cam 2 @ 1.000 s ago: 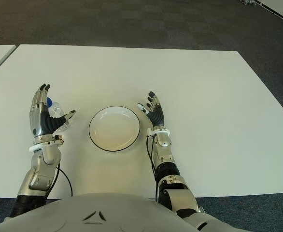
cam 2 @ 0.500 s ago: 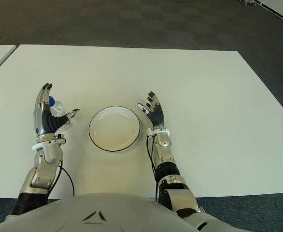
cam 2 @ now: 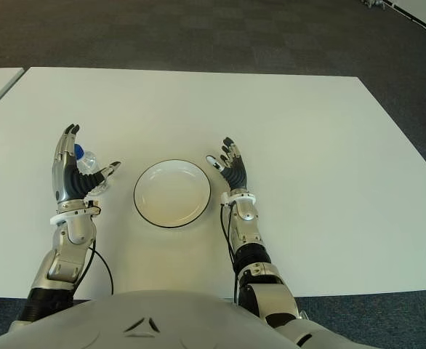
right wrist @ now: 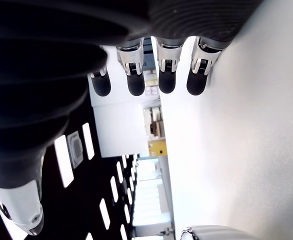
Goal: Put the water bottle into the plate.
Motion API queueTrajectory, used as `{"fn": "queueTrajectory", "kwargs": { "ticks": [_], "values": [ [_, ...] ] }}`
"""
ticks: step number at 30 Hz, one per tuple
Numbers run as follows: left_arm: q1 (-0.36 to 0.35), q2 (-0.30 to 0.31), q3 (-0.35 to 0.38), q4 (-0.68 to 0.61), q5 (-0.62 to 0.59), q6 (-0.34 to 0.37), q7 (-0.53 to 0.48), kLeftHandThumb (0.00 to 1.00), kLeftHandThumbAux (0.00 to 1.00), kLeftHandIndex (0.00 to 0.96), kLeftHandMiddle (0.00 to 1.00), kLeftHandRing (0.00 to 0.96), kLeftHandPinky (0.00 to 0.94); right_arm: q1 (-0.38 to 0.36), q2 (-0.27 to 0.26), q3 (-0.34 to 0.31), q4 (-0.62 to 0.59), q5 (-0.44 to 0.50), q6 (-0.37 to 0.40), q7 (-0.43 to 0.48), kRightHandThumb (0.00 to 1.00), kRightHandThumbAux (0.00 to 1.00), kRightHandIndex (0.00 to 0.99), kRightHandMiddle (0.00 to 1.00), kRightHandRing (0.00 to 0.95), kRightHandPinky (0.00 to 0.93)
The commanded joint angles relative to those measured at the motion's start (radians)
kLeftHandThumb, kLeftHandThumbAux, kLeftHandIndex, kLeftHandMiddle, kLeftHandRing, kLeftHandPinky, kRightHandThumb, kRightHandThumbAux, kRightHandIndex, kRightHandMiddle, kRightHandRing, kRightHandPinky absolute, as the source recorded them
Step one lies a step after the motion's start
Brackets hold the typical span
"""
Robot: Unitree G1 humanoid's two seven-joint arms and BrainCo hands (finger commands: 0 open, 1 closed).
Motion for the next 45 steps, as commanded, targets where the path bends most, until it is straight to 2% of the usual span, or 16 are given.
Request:
{"fn": "queueTrajectory", "kwargs": {
  "ticks": [1,14,20,27,36,45],
  "values": [
    [0.001,-0.010,-0.009,0.025,-0.016,0.000,-0.018,0.000,0.761,0.008,0.003,0.000,0.000,0.038,0.011,-0.003,0.051,0.002,0.042,-0.007,0.036,0.668,0.000,0.000,0.000,0.026],
    [-0.024,-0.009,-0.006,0.080,-0.034,-0.028,-0.017,0.000,0.779,0.003,0.022,0.000,0.000,0.033,0.010,-0.005,0.060,0.003,0.040,-0.008,0.032,0.674,0.000,0.000,0.000,0.031],
    [-0.083,-0.010,0.008,0.203,-0.062,-0.068,-0.002,0.000,0.782,0.022,0.065,0.033,0.009,0.032,0.008,-0.005,0.063,0.004,0.043,-0.003,0.032,0.672,0.000,0.000,0.000,0.031],
    [-0.105,-0.015,0.008,0.251,-0.028,-0.017,0.035,0.000,0.779,0.058,0.113,0.086,0.065,0.032,0.006,-0.007,0.067,0.004,0.040,-0.002,0.030,0.673,0.000,0.000,0.000,0.030],
    [-0.112,-0.016,-0.010,0.248,-0.021,0.048,0.030,0.000,0.790,0.067,0.103,0.075,0.071,0.033,0.005,-0.005,0.064,0.000,0.034,-0.006,0.027,0.674,0.000,0.000,0.000,0.030],
    [-0.118,-0.023,-0.013,0.248,-0.038,0.070,0.022,0.000,0.782,0.057,0.097,0.074,0.082,0.032,0.003,-0.004,0.065,-0.001,0.036,-0.003,0.021,0.672,0.000,0.000,0.000,0.032]
  ]
}}
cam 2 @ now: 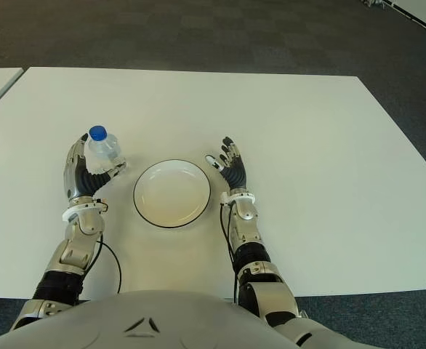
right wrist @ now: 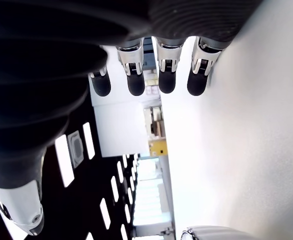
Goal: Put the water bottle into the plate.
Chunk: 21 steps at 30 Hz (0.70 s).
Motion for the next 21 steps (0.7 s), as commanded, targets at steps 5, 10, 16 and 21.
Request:
{"fn": "queueTrajectory", "kwargs": {
  "ticks": [5,10,16,21],
  "values": [
    [-0.010,-0.011,-0.012,0.013,-0.025,0.012,-0.026,0.000,0.779,0.056,0.100,0.079,0.090,0.043,0.003,-0.004,0.047,0.003,0.047,0.000,0.018,0.676,0.000,0.000,0.000,0.031],
    [-0.011,-0.014,-0.008,0.013,-0.060,-0.001,-0.054,0.000,0.770,0.053,0.106,0.089,0.101,0.044,0.003,-0.004,0.047,0.003,0.046,0.002,0.017,0.681,0.000,0.000,0.000,0.030],
    [-0.014,-0.020,-0.003,0.016,-0.101,-0.015,-0.080,0.000,0.749,0.045,0.112,0.100,0.112,0.042,0.002,-0.003,0.048,0.000,0.047,-0.001,0.018,0.676,0.000,0.000,0.000,0.032],
    [-0.021,-0.019,-0.008,0.030,-0.111,-0.033,-0.080,0.000,0.730,0.042,0.112,0.102,0.108,0.042,0.002,-0.004,0.048,0.001,0.043,0.001,0.021,0.668,0.000,0.000,0.000,0.033]
  ]
}}
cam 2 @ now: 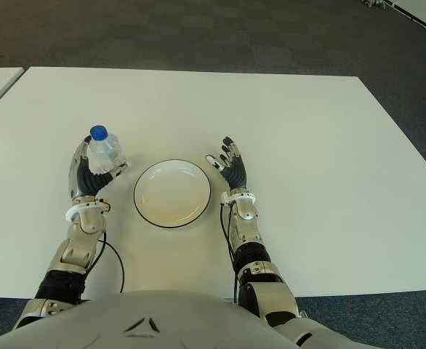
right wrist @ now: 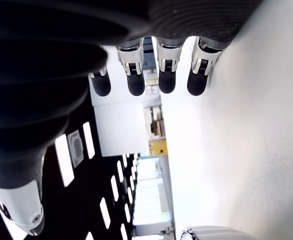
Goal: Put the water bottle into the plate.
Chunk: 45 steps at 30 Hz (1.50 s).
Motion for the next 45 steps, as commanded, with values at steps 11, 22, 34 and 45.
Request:
{"fn": "queueTrajectory", "kwargs": {
  "ticks": [11,22,34,45],
  "values": [
    [-0.019,-0.003,-0.010,0.049,-0.036,-0.048,-0.029,0.000,0.708,0.042,0.107,0.096,0.098,0.042,0.006,-0.004,0.047,0.001,0.047,-0.008,0.022,0.669,0.000,0.000,0.000,0.034],
    [-0.032,-0.021,-0.003,0.065,-0.097,-0.060,-0.073,0.000,0.700,0.036,0.116,0.111,0.136,0.043,0.007,-0.004,0.045,0.001,0.048,-0.009,0.029,0.683,0.000,0.000,0.000,0.037],
    [-0.054,-0.059,0.029,0.082,-0.203,-0.027,-0.134,0.000,0.726,0.059,0.079,0.067,0.080,0.043,0.008,-0.003,0.046,-0.001,0.048,-0.012,0.029,0.685,0.000,0.000,0.000,0.038],
    [-0.071,-0.073,0.039,0.116,-0.233,-0.043,-0.130,0.000,0.734,0.072,0.068,0.052,0.061,0.042,0.007,-0.004,0.048,0.001,0.049,-0.012,0.029,0.685,0.000,0.000,0.000,0.039]
  ]
}}
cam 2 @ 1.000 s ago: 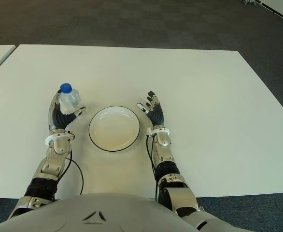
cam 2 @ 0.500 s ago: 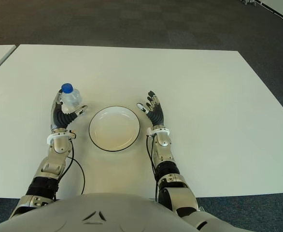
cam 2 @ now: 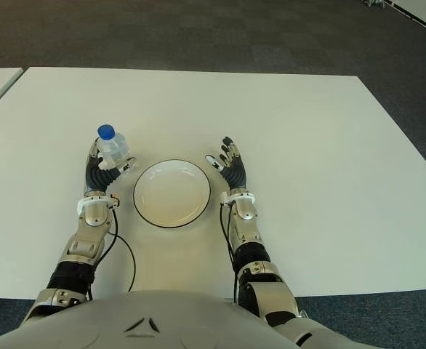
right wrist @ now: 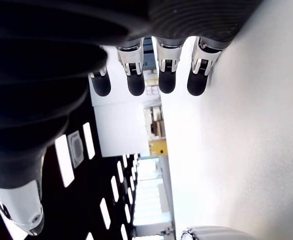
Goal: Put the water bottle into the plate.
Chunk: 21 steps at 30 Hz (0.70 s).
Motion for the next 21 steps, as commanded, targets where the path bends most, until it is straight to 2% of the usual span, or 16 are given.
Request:
{"fn": "queueTrajectory", "kwargs": {
  "ticks": [1,15,21],
  "values": [
    [-0.011,-0.007,0.007,0.025,-0.017,0.004,-0.015,0.000,0.734,0.073,0.068,0.051,0.060,0.043,0.006,-0.004,0.048,0.001,0.049,-0.008,0.029,0.685,0.000,0.000,0.000,0.039],
    [-0.047,-0.031,0.025,0.106,-0.071,-0.097,-0.008,0.000,0.744,0.087,0.090,0.061,0.053,0.037,0.004,-0.005,0.057,0.003,0.054,-0.004,0.037,0.680,0.000,0.000,0.000,0.037],
    [-0.052,-0.045,0.026,0.115,-0.068,-0.101,0.004,0.000,0.779,0.116,0.108,0.074,0.056,0.035,0.003,-0.005,0.061,0.003,0.048,0.001,0.040,0.675,0.000,0.000,0.000,0.034]
  ]
}}
